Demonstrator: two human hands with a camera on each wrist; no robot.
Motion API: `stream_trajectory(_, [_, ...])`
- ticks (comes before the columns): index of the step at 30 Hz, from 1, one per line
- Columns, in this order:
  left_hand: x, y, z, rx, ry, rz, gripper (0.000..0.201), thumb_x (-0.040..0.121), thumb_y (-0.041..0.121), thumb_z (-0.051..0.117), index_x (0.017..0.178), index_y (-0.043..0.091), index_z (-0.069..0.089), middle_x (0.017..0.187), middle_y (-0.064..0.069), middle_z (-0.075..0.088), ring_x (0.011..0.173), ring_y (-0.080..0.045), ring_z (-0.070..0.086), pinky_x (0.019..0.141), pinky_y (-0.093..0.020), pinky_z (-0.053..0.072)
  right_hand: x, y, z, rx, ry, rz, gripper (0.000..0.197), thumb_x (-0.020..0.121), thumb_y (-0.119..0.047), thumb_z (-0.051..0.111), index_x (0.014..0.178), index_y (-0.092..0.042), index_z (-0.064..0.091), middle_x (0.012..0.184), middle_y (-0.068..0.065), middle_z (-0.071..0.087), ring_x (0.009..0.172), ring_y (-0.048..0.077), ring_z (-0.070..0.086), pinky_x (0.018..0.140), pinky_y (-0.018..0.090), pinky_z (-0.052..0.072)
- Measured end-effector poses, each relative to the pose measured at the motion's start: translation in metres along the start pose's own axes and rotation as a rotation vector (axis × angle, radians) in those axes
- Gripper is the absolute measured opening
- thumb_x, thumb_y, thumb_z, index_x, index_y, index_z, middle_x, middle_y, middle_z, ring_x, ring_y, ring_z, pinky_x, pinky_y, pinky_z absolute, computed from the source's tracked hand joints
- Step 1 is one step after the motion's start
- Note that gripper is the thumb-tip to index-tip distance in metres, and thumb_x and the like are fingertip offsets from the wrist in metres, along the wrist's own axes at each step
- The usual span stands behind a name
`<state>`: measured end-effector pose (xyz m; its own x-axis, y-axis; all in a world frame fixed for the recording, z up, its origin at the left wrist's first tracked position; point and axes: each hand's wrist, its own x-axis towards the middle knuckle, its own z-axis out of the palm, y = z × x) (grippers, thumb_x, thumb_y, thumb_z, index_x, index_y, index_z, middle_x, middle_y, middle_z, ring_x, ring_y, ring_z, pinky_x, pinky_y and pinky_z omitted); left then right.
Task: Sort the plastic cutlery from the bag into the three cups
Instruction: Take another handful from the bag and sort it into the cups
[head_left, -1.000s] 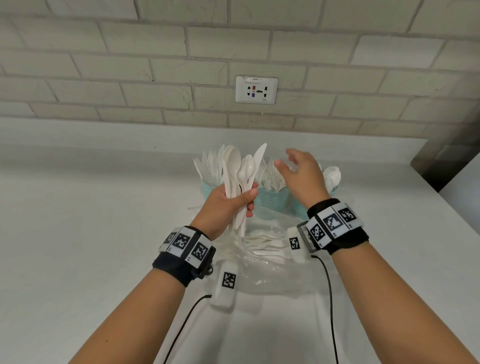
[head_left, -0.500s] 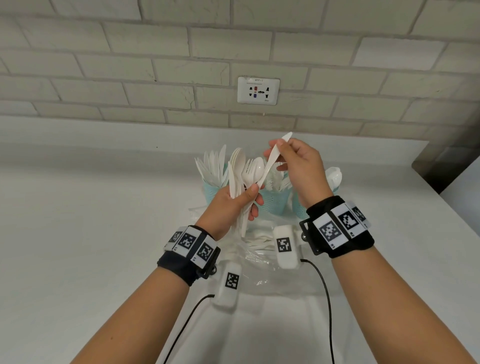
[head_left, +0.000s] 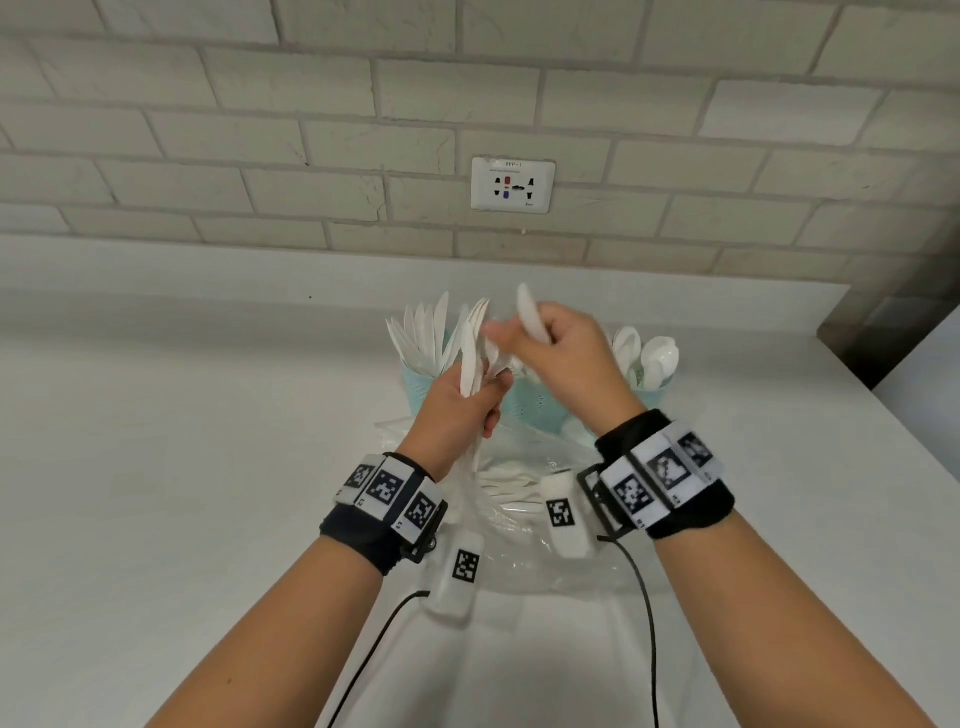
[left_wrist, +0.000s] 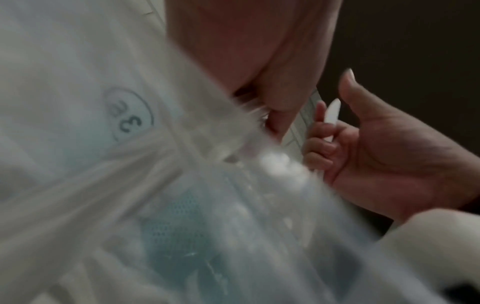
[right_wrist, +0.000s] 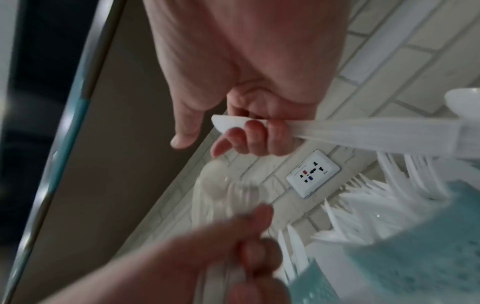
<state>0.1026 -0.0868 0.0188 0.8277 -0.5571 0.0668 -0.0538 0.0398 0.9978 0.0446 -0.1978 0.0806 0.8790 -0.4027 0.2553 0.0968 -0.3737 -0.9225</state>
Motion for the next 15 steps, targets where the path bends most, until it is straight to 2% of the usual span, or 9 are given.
stream_trajectory(1, [0.0,0.001,0.002,0.019,0.004,0.006,0.002,0.094,0.012,0.053,0.092,0.01,0.054,0.059,-0.001,0.047,0.047,-0.01,0.044,0.049,-0.021,0.04,-0.002,0.004,0.007,-0.068,-0.032,0.005,0.026,0.073,-0.035,0.076,0.077,-0.011,0.066,0.063,-0.009,0.06,0.059,0.004,0.056,0.06,0.016,0.045])
stream_trajectory(4, [0.0,0.003,0.004,0.047,0.016,0.019,0.013,0.092,0.006,0.05,0.1,0.01,0.059,0.058,-0.002,0.05,0.045,-0.009,0.044,0.046,-0.019,0.039,-0.004,0.01,0.018,-0.151,-0.002,0.0,0.023,0.072,-0.03,0.079,0.063,-0.018,0.06,0.053,-0.008,0.052,0.054,0.009,0.052,0.06,0.022,0.045])
stream_trajectory(6, [0.0,0.003,0.004,0.05,0.017,0.03,0.008,0.091,0.008,0.053,0.096,0.009,0.059,0.059,-0.004,0.05,0.046,-0.01,0.045,0.046,-0.019,0.04,-0.002,0.011,0.016,-0.101,0.03,-0.004,0.022,0.074,-0.024,0.077,0.065,-0.009,0.064,0.056,-0.002,0.055,0.055,0.01,0.052,0.06,0.023,0.046])
stream_trajectory(8, [0.0,0.002,0.003,0.043,0.006,0.024,0.005,0.091,0.012,0.056,0.092,0.007,0.058,0.059,-0.005,0.049,0.047,-0.011,0.046,0.047,-0.021,0.041,-0.001,0.008,0.011,-0.047,0.057,-0.013,0.021,0.076,-0.02,0.076,0.068,-0.003,0.066,0.059,-0.001,0.059,0.054,0.006,0.052,0.056,0.018,0.044])
stream_trajectory(11, [0.001,-0.001,0.002,0.049,-0.006,0.01,0.009,0.09,0.016,0.061,0.088,0.009,0.055,0.058,-0.005,0.049,0.046,-0.012,0.046,0.047,-0.021,0.041,0.001,0.005,0.006,-0.012,0.107,-0.03,0.016,0.079,-0.018,0.074,0.069,-0.008,0.066,0.058,-0.005,0.057,0.048,-0.002,0.047,0.052,0.01,0.04])
stream_trajectory(15, [0.002,-0.004,0.001,0.045,-0.015,-0.006,0.01,0.089,0.017,0.062,0.085,0.013,0.055,0.056,-0.003,0.049,0.045,-0.011,0.046,0.05,-0.022,0.042,0.004,0.002,-0.005,0.05,0.203,-0.041,0.015,0.083,-0.02,0.07,0.078,-0.006,0.066,0.069,0.003,0.064,0.063,0.007,0.055,0.062,0.018,0.047])
